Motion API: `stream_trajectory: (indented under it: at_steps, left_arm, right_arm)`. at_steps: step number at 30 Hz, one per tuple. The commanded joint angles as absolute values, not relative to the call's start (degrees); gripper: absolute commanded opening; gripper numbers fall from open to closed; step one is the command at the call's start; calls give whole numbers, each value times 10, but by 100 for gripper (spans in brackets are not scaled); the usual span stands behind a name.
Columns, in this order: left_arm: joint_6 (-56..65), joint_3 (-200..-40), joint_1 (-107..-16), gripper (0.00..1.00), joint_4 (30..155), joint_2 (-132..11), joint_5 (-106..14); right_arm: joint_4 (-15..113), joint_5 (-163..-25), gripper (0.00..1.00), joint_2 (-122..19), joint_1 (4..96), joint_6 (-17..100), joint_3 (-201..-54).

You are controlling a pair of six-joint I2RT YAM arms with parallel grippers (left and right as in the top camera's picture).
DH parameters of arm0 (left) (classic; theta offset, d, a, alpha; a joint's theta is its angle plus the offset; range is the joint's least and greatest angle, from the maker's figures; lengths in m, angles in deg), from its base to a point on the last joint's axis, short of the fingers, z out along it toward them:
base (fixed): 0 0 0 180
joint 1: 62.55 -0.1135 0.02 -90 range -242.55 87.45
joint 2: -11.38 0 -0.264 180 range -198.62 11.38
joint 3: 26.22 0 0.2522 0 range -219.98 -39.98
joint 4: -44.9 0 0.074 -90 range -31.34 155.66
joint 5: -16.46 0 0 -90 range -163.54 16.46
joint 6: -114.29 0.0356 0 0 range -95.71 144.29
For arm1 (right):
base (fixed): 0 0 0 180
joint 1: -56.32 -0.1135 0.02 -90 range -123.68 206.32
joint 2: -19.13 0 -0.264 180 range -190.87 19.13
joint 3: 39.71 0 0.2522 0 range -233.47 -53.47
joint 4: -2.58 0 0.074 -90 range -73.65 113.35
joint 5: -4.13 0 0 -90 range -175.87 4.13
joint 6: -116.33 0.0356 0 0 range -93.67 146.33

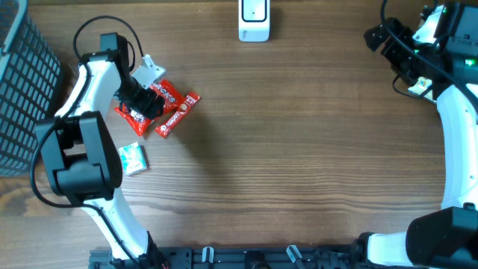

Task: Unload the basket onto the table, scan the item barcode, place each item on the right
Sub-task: 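Grasp the top of the Hacks bag with the left gripper, then lift the Hacks bag and carry it rightward with the left gripper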

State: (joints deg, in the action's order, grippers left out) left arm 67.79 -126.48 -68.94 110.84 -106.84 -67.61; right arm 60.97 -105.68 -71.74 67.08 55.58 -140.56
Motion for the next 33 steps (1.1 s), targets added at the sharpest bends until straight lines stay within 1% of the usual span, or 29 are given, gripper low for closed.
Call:
stream_trajectory:
  at_steps: [1, 3, 6, 7, 9, 11, 12, 14, 17, 18, 19, 22, 30, 32, 33]
  left_arm:
    - [689, -1262, -688, 85, 1107, -1086, -661]
    - [688, -1262, -688, 82, 1108, -1095, -661]
    - [682, -1262, -688, 80, 1107, -1105, -661]
    - [682, -1262, -688, 78, 1107, -1105, -661]
    - [682, -1262, -688, 65, 1107, -1105, -665]
    - [674, -1262, -688, 45, 1107, -1104, -684]
    - [667, -1262, -688, 41, 1107, -1104, -690]
    - [653, -1262, -688, 37, 1107, -1104, -694]
    - [633, -1263, -687, 18, 1106, -1100, -691]
    - [624, -1263, -687, 9, 1106, -1097, -691]
    - [617, -1263, -687, 4, 1105, -1092, -690]
    - [591, -1267, -687, 4, 1105, -1075, -664]
    - [510, -1286, -688, 4, 1093, -991, -481]
    - [460, -1286, -688, 4, 1080, -973, -455]
    - [416, -1286, -688, 4, 1072, -965, -445]
  right_arm:
    - [610, -1047, 100, -723, 670, 550, -1411]
    - [610, -1047, 100, -723, 670, 550, -1411]
    - [610, -1047, 100, -723, 670, 550, -1411]
    - [610, -1047, 100, -723, 670, 549, -1411]
    - [610, -1047, 100, -723, 670, 549, -1411]
    - [610, -1047, 100, -723, 670, 550, -1411]
    - [610, -1047, 100, -723, 670, 550, -1411]
    - [610, -1047, 100, -723, 670, 549, -1411]
    - [610, -1047, 100, -723, 670, 549, -1411]
    - [610, -1047, 100, -723, 670, 549, -1411]
    - [610, -1047, 100, -723, 670, 549, -1411]
    - [610, -1047, 100, -723, 670, 549, -1411]
    - [610, -1047, 100, -723, 670, 549, -1411]
    - [610, -1047, 100, -723, 670, 550, -1411]
    - [610, -1047, 100, -723, 670, 549, -1411]
